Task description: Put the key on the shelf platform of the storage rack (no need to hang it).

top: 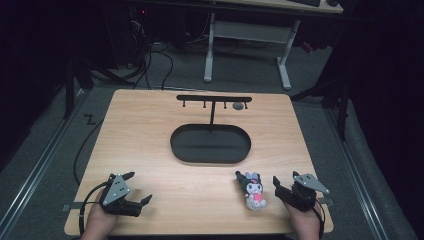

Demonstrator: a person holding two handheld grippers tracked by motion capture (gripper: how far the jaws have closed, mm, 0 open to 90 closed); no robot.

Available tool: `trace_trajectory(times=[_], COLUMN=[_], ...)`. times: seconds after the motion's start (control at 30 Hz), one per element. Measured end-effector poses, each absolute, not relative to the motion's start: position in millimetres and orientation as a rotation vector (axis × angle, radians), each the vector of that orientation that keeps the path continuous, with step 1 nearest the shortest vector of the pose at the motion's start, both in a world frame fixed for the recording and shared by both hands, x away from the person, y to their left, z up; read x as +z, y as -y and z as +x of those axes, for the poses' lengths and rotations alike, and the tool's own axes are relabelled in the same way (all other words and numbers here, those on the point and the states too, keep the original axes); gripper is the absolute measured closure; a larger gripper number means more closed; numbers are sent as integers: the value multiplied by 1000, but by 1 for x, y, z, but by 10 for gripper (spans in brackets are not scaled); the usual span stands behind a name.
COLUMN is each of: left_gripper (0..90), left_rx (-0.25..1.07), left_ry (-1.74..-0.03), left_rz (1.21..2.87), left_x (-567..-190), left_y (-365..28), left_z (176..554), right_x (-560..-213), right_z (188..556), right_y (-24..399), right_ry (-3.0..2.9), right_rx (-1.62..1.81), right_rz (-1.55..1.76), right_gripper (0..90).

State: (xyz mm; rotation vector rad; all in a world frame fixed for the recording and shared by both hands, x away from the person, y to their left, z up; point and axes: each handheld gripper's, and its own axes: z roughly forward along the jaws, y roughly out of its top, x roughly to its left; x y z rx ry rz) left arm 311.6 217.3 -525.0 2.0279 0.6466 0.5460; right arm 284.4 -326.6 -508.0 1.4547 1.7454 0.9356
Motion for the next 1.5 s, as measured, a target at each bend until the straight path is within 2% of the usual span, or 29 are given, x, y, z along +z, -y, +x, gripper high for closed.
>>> trace_trajectory(times=[1.17, 1.5], left_gripper=[40, 40], left_rx=[531, 532], left_ry=[-649, -649], left_rz=[2046, 2050], left_x=[-528, -528], left_y=[-217, -216], left_z=[312, 312], right_x=[-508, -504], right_z=[285, 287], right_y=[327, 328], right_ry=[-1734, -1776], right_rx=[951, 985], right_rz=[1484, 1501], right_gripper=[238, 208])
